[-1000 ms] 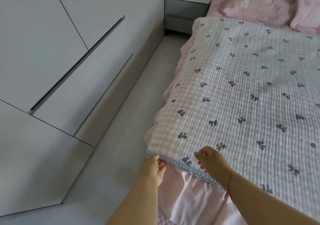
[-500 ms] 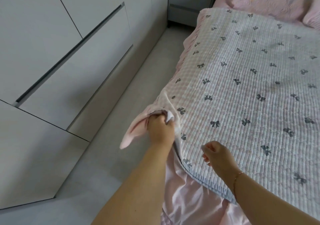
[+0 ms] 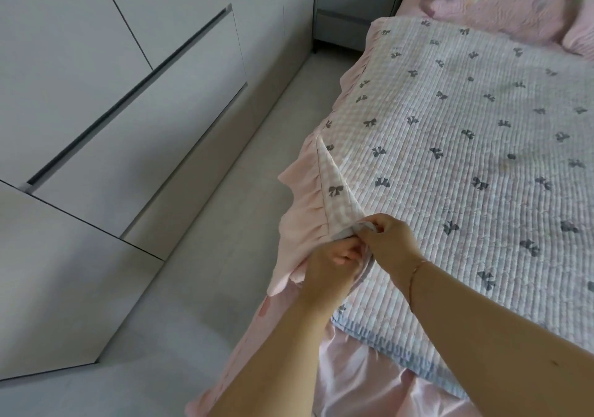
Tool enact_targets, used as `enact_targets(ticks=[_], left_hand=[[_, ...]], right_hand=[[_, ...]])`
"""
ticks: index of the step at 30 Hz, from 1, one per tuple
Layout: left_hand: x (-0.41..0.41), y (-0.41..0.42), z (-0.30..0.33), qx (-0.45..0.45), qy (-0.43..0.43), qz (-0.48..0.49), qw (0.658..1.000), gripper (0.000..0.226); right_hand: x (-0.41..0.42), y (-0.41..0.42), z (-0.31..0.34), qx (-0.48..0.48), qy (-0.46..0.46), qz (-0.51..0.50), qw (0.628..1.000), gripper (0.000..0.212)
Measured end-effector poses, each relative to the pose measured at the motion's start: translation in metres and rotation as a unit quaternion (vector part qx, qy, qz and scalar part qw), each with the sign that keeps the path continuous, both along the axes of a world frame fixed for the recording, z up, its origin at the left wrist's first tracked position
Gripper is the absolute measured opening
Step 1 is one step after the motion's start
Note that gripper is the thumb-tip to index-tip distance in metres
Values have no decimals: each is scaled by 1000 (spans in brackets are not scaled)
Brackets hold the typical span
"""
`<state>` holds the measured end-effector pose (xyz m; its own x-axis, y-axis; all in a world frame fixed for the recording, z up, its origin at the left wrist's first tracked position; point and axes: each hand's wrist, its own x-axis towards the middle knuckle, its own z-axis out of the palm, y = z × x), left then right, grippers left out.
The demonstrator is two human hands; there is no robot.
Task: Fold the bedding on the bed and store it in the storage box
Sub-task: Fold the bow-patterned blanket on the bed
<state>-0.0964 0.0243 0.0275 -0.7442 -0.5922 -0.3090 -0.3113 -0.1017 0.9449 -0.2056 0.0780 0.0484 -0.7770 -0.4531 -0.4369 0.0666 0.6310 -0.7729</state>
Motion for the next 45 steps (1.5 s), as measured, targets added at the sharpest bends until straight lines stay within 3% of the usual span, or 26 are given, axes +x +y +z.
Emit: enact_targets(ticks=[1, 3, 4, 5, 7, 9, 11, 13, 15, 17, 19, 21, 23, 27, 30, 32, 33, 35, 37, 39, 45], left_hand=[[5, -4, 2, -22, -20, 86, 996, 25], [11, -19, -5, -100, -91, 294, 946, 12], [10, -29, -9, -88, -152, 334, 926, 17], [6, -37, -9, -24, -199, 315, 928, 39], [-8, -40, -5, 230, -176, 216, 932, 69], [-22, -34, 7, 368, -124, 141, 911, 66], [-36, -32, 20, 406, -110, 95, 902, 60], [-49, -31, 32, 355, -137, 73, 922, 53], [-63, -25, 39, 171, -206, 90, 959, 49], [-74, -14, 50, -43, -239, 83, 966, 66], [-86, 2, 66, -203, -249, 48, 946, 55], [-101, 26, 92, -363, -287, 21, 886, 31], [-110, 48, 109, -451, -280, 13, 848, 25], [-124, 96, 134, -448, -224, 48, 864, 18], [-133, 126, 145, -480, -254, 58, 838, 19], [-136, 134, 149, -454, -279, 49, 844, 25], [-139, 139, 152, -405, -286, 47, 867, 34], [-140, 138, 158, -223, -284, 78, 929, 54], [-138, 146, 165, -113, -291, 77, 947, 50], [-141, 159, 164, -113, -292, 43, 949, 39], [-166, 217, 148, -221, -186, -112, 951, 22]], right_hand=[[-1, 3, 0, -11, -3, -8, 1000, 5], [0, 6, 2, -35, -6, -27, 999, 9], [2, 7, 3, -44, -7, -35, 998, 10], [4, 8, 5, -49, -9, -40, 998, 10], [10, 10, 9, -59, -17, -38, 997, 6], [12, 14, 16, -67, -18, -32, 997, 4], [10, 20, 25, -69, -10, -24, 997, 5], [4, 31, 32, -56, 10, -12, 998, 7], [-5, 48, 39, -42, 24, -3, 999, 10], [-14, 66, 43, -31, 39, 8, 999, 16], [-21, 83, 48, -28, 52, 16, 998, 20], [-31, 101, 56, -26, 74, 27, 997, 23], [-41, 118, 63, -17, 98, 54, 994, 28], [-66, 163, 76, -43, 54, 56, 996, 30], [-77, 197, 81, -90, 0, 41, 995, 23], [-83, 210, 81, -95, -13, 47, 994, 21], [-86, 221, 84, -96, -19, 50, 994, 22], [-89, 230, 85, -108, -38, 42, 993, 24], [-91, 240, 90, -110, -51, 29, 992, 31], [-95, 247, 93, -106, -43, 23, 993, 38], [-129, 264, 120, -50, 46, -12, 998, 44]])
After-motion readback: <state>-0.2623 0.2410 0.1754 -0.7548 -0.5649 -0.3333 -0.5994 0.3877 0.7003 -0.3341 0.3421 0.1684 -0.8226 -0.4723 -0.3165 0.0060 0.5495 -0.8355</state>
